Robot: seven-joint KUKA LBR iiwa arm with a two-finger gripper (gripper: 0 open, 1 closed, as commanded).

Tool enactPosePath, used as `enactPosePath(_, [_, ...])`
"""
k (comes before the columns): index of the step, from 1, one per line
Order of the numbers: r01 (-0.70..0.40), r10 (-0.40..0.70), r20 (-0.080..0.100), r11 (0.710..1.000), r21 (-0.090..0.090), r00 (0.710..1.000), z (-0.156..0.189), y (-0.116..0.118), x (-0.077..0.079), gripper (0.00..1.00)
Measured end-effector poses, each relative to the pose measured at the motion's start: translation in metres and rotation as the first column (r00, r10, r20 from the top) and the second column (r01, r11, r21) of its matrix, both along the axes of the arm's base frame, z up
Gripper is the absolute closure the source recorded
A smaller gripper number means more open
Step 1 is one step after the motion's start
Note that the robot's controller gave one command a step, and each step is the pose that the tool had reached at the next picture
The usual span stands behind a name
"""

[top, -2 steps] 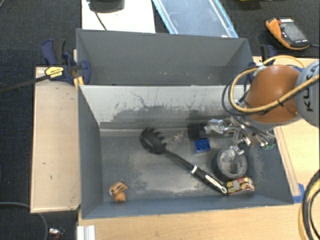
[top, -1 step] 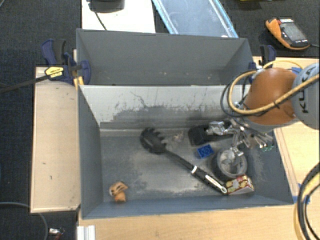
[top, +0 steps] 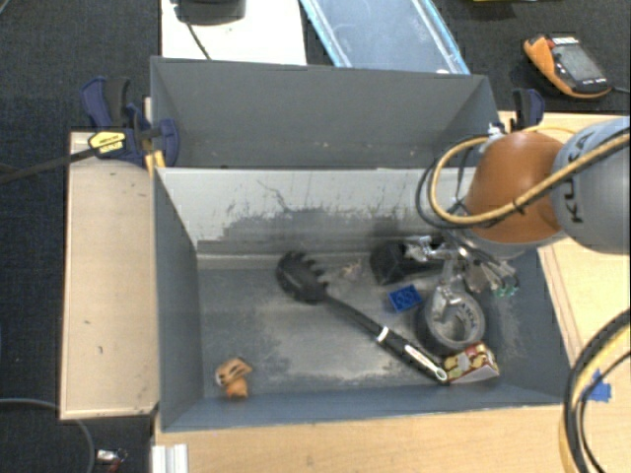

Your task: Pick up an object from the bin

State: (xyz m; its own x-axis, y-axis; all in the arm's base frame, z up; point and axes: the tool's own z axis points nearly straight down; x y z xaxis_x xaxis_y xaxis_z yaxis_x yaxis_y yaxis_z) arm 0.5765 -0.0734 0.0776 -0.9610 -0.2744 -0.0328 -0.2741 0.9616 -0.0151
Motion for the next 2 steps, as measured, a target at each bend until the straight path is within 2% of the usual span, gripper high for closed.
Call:
enactPosePath(1, [0.037, -0.037, 0.011, 0.999, -0.001, 0.999, -0.001, 0.018, -0.016, 0.0])
enactPosePath(2, [0.024, -0.024, 0.007, 1.0, -0.001, 1.0, -0.004, 0.007, 0.005, 0.0])
